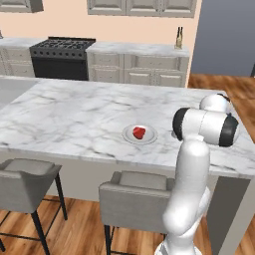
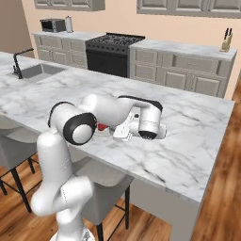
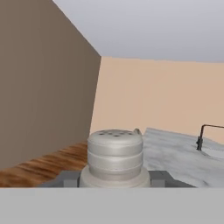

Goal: Retrieve the shaker from the cabinet and place it next the steak on a plate on the dining table.

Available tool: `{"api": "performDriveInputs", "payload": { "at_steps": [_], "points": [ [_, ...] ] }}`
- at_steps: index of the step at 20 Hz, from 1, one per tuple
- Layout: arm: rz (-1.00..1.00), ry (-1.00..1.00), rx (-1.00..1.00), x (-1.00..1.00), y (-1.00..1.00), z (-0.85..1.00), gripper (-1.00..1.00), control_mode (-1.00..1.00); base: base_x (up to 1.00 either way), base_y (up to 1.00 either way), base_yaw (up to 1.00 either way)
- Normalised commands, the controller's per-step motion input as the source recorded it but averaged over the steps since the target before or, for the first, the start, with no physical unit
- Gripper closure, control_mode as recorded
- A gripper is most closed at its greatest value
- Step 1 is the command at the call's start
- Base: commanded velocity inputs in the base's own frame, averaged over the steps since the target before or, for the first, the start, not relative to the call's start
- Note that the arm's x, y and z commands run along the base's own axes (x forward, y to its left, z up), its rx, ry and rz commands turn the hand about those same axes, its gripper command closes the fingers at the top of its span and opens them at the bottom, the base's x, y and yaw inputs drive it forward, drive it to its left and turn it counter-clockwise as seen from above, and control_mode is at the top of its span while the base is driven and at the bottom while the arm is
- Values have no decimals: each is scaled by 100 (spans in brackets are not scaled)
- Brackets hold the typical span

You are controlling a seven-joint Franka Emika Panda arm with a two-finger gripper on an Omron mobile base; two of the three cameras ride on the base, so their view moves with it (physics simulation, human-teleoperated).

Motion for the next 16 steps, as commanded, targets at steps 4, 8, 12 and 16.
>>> {"api": "performDriveInputs", "payload": {
  "at_steps": [4, 8, 12, 16],
  "points": [
    [-1, 0, -1, 19, 0, -21, 100, -100, 0, 0, 0],
    [0, 0, -2, 20, 0, -21, 100, -100, 0, 0, 0],
    [0, 0, -3, 23, 0, -19, 100, -100, 0, 0, 0],
    [-1, 0, -3, 28, 0, -19, 100, -100, 0, 0, 0]
  ]
}}
